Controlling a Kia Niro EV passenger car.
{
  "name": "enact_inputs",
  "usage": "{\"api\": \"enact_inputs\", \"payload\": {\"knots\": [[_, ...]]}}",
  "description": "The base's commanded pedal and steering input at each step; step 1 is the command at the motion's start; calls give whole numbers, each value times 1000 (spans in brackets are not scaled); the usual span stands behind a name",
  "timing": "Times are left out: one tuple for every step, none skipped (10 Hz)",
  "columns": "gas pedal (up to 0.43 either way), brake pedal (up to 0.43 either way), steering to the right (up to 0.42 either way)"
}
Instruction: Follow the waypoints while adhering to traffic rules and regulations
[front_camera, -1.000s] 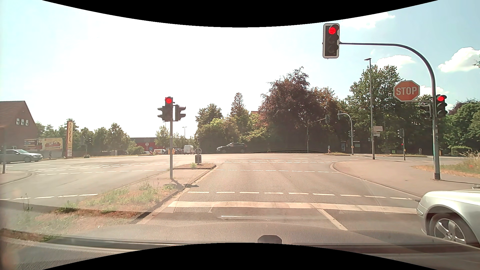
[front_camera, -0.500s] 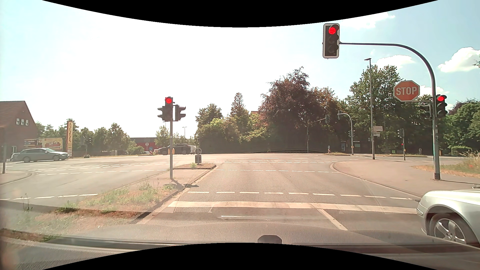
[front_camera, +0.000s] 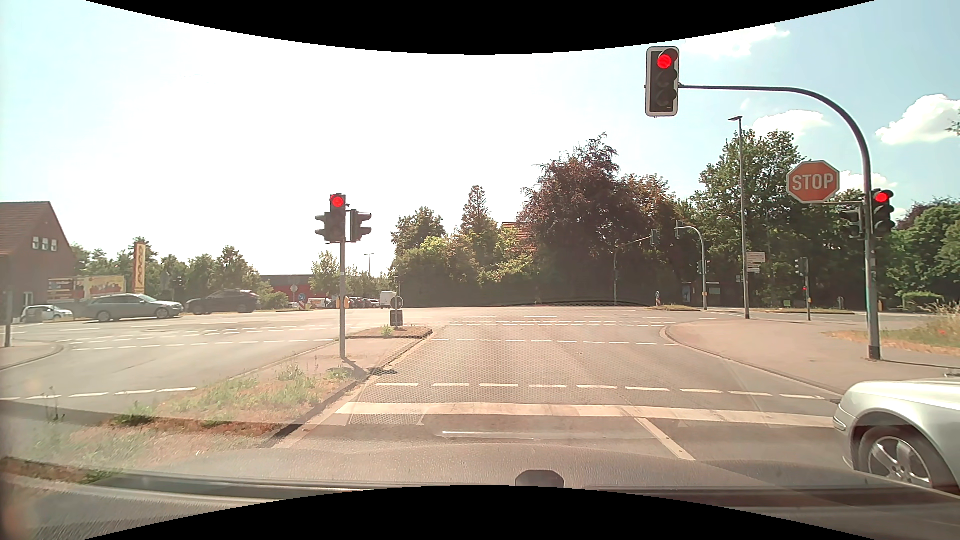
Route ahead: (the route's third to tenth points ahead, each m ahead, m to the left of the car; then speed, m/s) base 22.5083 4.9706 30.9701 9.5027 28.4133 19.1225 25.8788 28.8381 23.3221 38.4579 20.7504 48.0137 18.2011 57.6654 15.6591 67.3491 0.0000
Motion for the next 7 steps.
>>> {"api": "enact_inputs", "payload": {"knots": [[0,274,0],[0,274,0],[0,274,0],[0,274,0],[0,274,0],[0,274,0],[0,274,0]]}}
